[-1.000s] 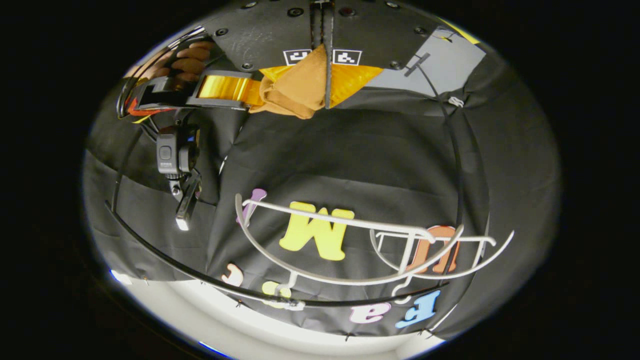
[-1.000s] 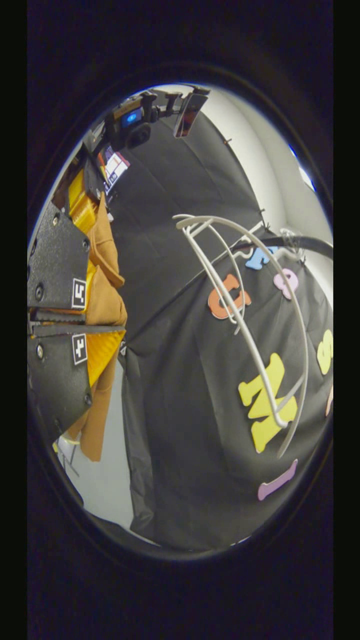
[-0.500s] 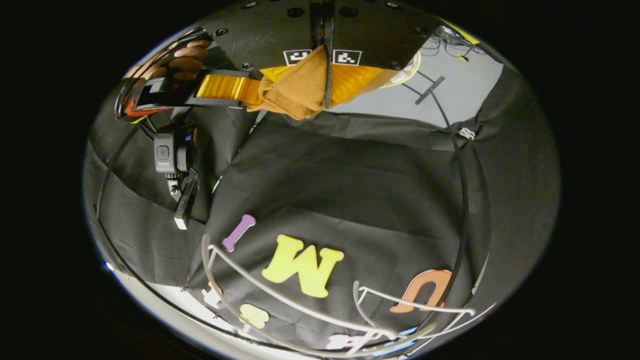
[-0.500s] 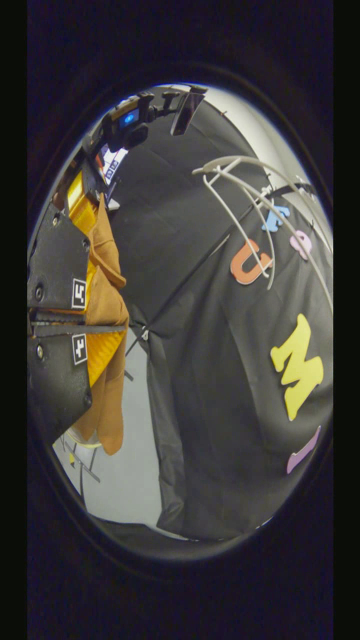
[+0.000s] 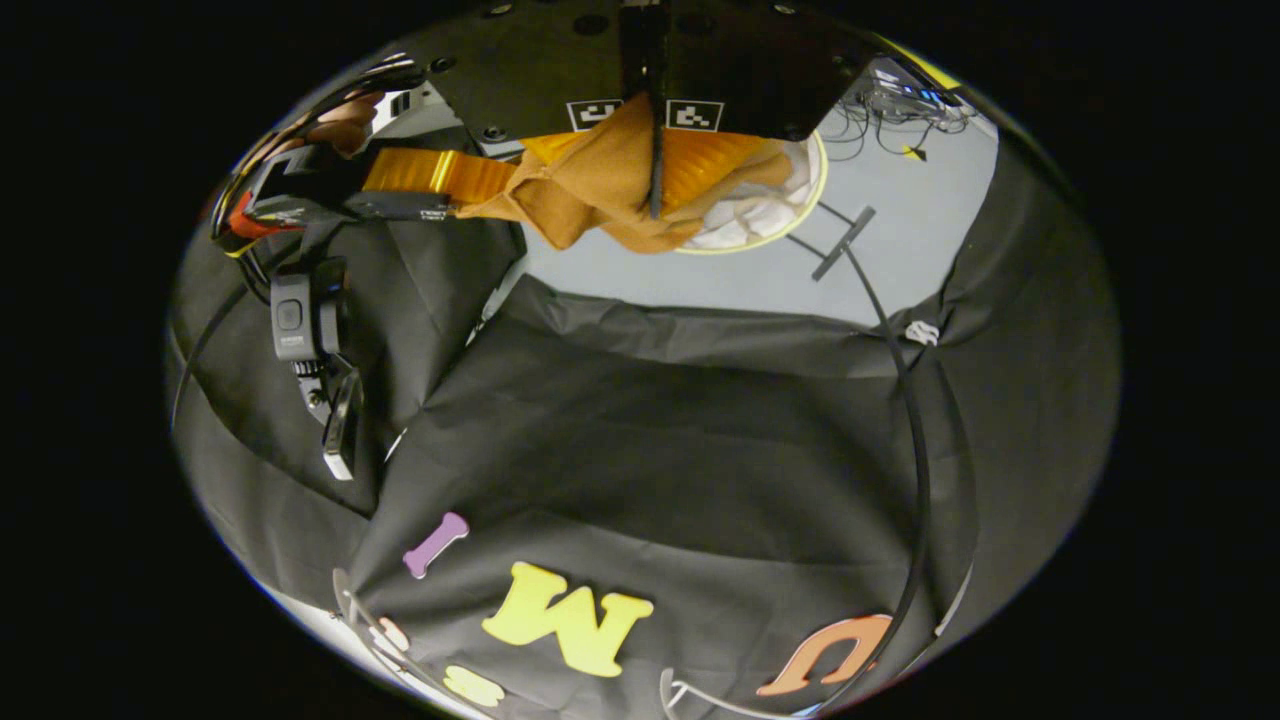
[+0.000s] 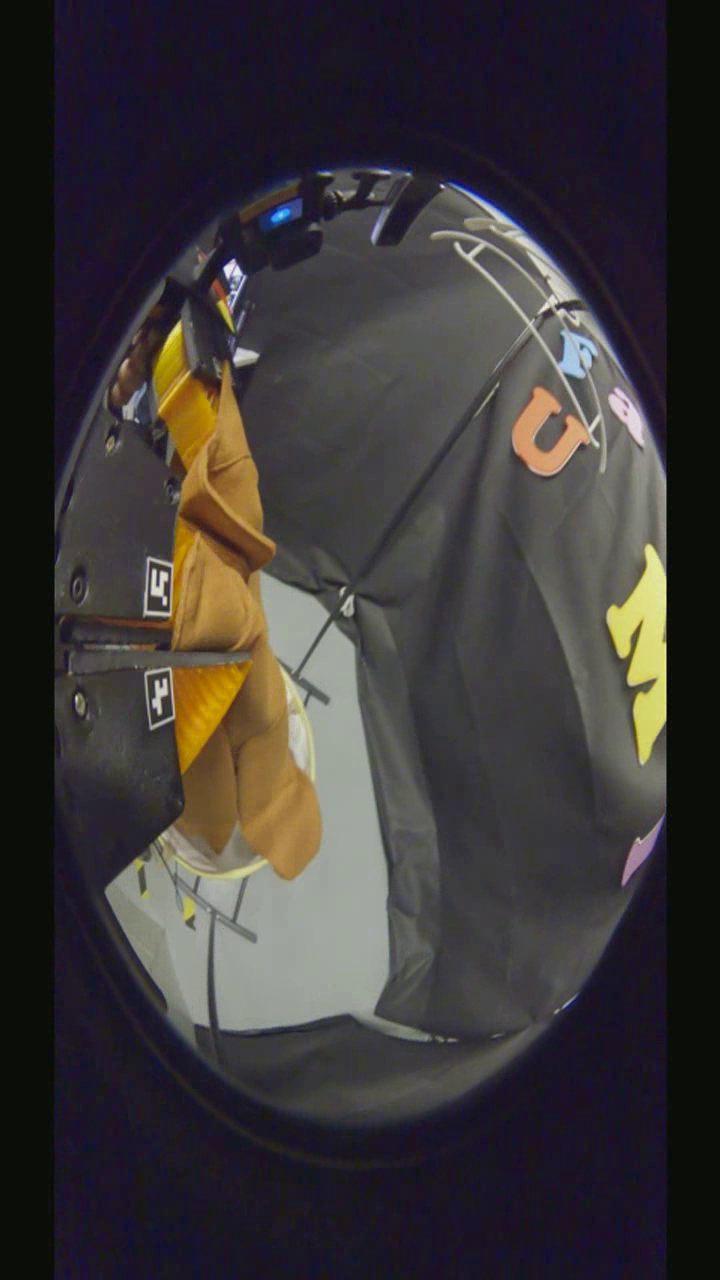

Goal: Grasp the clothes on the hanger with both hands and then place them into the laundry hamper below.

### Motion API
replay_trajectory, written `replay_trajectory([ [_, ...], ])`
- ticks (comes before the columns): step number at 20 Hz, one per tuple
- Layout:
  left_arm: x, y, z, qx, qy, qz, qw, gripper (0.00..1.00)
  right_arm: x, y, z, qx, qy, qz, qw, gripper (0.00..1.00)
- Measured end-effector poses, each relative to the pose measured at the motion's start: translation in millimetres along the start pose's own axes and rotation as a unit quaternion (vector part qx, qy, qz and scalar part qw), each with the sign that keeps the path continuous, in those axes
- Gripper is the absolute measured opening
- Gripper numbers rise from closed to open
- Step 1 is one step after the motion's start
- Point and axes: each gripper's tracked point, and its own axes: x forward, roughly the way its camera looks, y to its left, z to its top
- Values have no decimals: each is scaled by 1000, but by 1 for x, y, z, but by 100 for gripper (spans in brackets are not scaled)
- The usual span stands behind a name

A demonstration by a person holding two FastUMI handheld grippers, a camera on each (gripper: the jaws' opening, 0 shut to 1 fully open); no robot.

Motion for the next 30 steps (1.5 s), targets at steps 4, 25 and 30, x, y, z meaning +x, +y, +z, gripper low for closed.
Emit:
replay_trajectory([
  [4,15,21,-36,6,50,2,999,6,18,-12,-36,29,34,-32,998,5],
  [25,-72,-16,8,-12,-48,98,994,97,-170,-62,43,-81,-160,-110,978,78],
  [30,-130,-52,29,18,-113,123,986,97,-258,-44,47,-122,-237,-94,959,80],
])
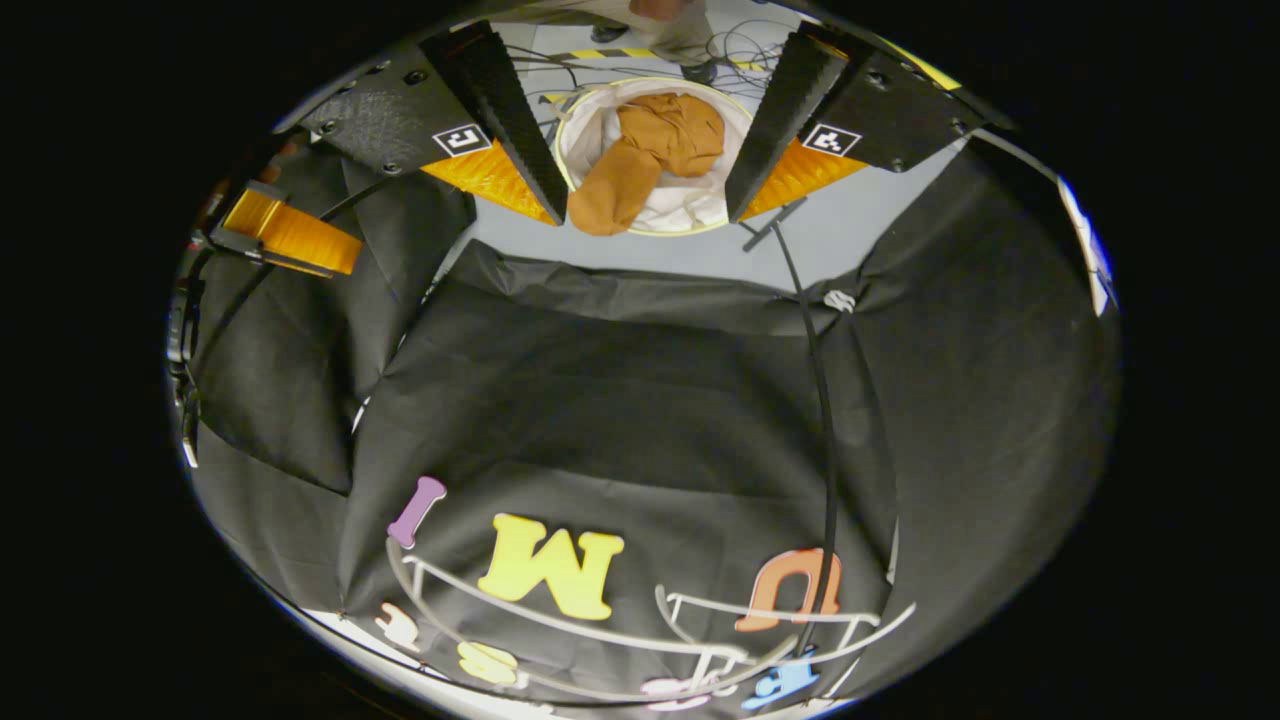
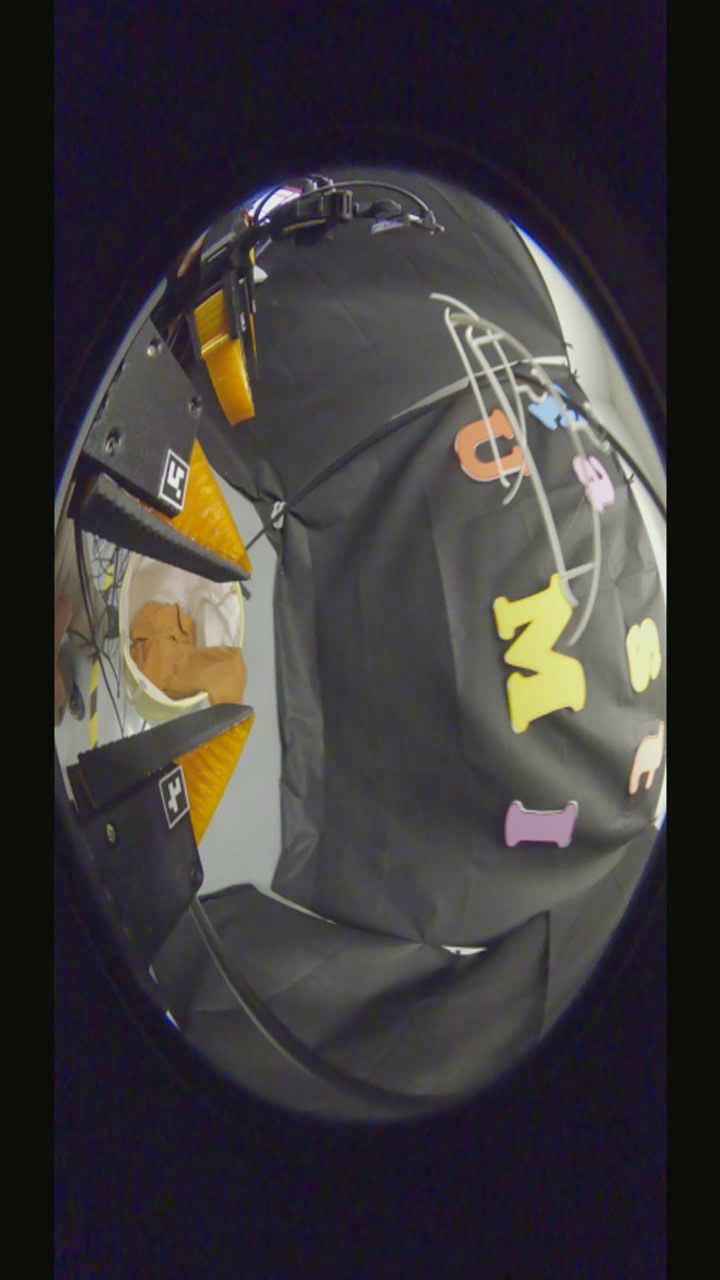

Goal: Grasp the clothes on the hanger with both hands and then place them into the laundry hamper below.

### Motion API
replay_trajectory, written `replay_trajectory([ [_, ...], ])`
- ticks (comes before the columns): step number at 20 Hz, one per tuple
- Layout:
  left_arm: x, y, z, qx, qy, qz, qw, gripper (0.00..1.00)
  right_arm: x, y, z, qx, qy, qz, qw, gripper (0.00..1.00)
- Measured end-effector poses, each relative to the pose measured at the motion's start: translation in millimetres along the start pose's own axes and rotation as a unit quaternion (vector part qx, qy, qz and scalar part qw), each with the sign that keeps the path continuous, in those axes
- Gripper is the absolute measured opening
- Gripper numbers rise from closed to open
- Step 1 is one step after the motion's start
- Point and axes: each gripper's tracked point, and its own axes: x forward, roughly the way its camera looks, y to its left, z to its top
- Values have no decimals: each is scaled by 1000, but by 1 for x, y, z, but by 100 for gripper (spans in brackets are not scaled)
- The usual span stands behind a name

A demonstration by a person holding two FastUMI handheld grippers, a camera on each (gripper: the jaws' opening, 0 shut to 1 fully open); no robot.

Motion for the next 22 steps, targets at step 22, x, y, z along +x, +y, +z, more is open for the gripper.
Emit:
replay_trajectory([
  [22,-278,-29,174,90,-355,51,929,100,-262,-21,175,-76,-328,-14,942,98],
])
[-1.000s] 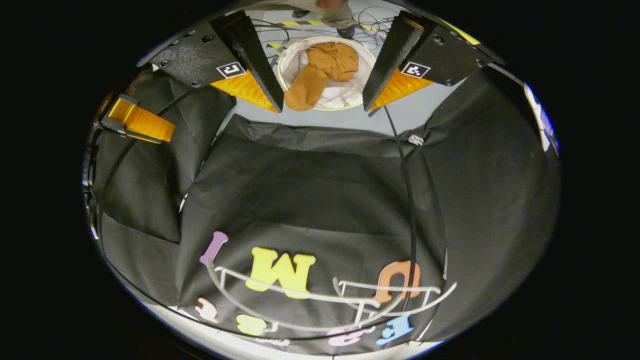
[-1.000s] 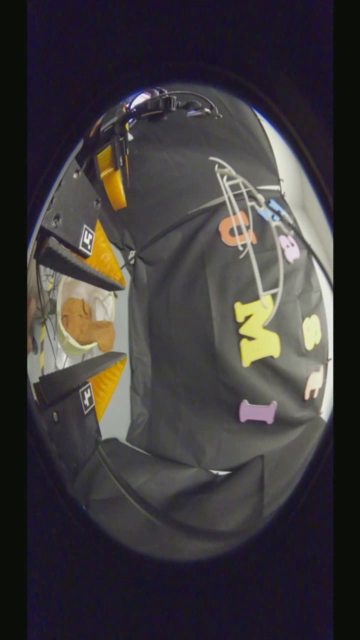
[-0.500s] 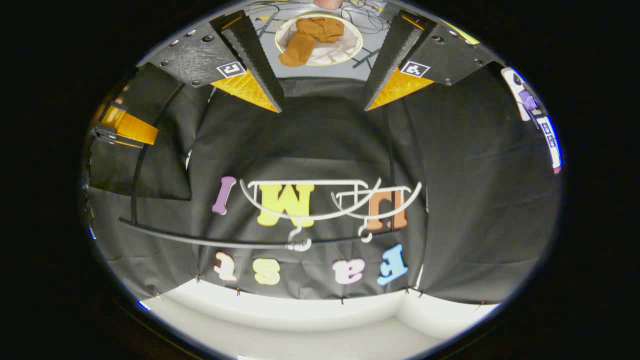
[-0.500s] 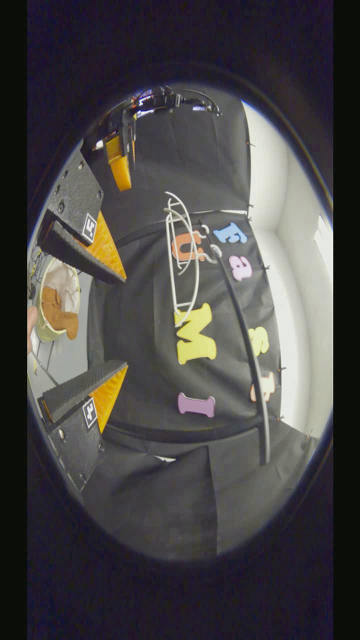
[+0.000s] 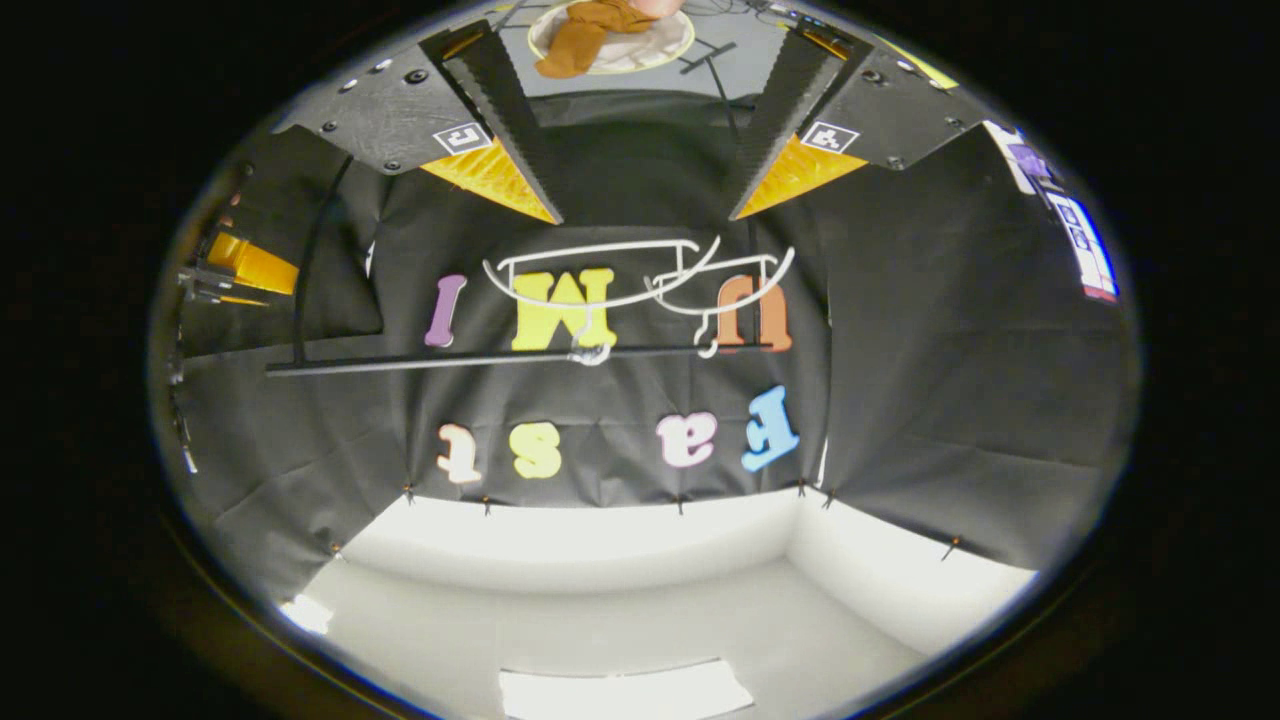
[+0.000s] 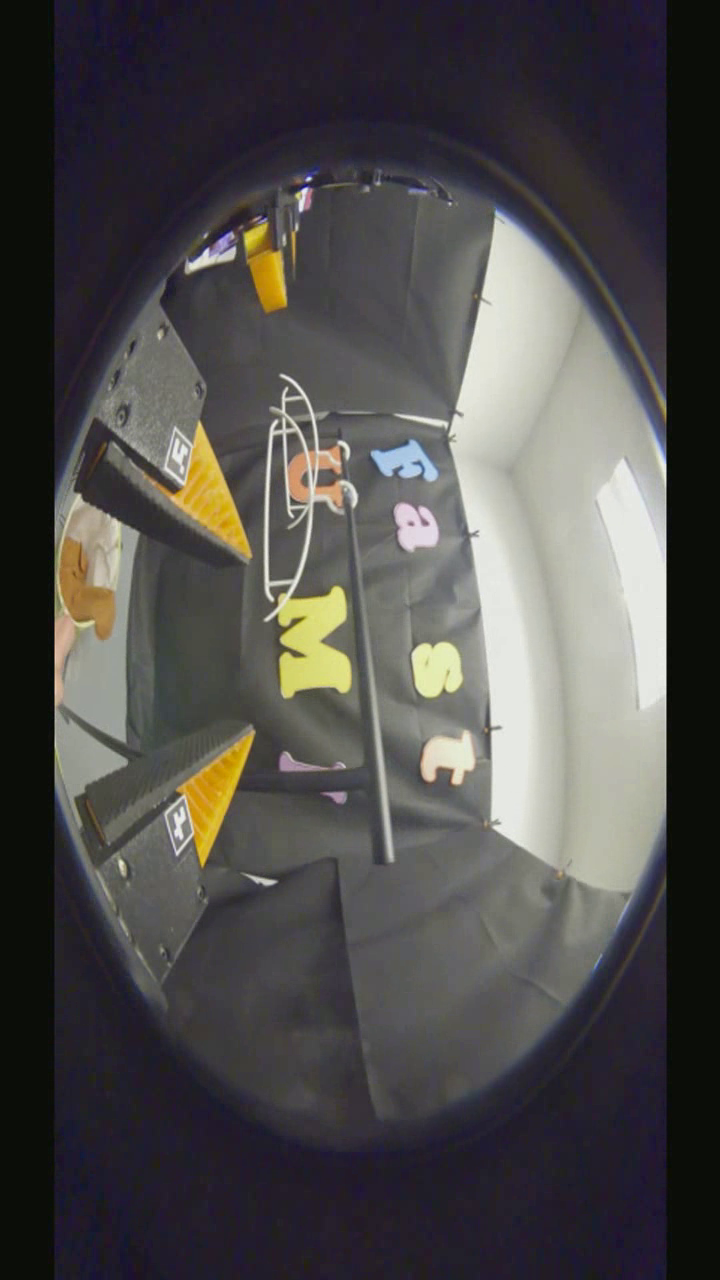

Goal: Grasp the clothes on the hanger with both hands and then place them into the laundry hamper below.

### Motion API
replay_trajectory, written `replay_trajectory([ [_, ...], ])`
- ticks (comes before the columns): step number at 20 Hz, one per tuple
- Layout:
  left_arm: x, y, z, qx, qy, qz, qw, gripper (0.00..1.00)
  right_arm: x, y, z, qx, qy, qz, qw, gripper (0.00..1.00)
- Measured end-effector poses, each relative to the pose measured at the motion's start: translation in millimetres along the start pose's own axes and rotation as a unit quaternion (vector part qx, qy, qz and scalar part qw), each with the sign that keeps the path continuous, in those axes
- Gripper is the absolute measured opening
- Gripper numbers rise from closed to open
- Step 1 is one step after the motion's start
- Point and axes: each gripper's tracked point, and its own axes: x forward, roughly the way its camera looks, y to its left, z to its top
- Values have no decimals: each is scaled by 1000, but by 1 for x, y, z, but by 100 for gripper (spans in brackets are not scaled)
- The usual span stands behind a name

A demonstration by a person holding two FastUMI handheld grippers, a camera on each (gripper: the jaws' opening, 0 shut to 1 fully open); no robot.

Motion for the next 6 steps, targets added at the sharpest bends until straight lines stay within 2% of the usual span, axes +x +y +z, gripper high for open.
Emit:
replay_trajectory([
  [4,-10,-6,23,12,-66,-34,997,100,-18,19,17,-3,-42,0,999,98],
  [6,-12,-3,24,20,-75,-40,996,100,-23,29,26,-8,-71,-2,997,97],
])
